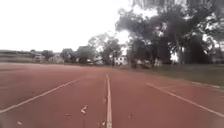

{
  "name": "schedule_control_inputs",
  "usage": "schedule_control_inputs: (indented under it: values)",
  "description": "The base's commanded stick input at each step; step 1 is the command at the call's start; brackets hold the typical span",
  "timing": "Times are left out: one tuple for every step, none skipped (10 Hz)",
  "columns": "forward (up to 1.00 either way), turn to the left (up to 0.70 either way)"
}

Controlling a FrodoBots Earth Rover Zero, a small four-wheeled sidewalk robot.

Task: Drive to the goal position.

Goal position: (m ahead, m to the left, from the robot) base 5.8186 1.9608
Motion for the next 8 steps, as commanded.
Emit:
schedule_control_inputs:
  values:
    - [0.45,0.00]
    - [0.45,0.00]
    - [0.45,0.00]
    - [0.45,0.00]
    - [0.45,0.00]
    - [0.45,0.00]
    - [0.45,0.00]
    - [0.45,0.00]
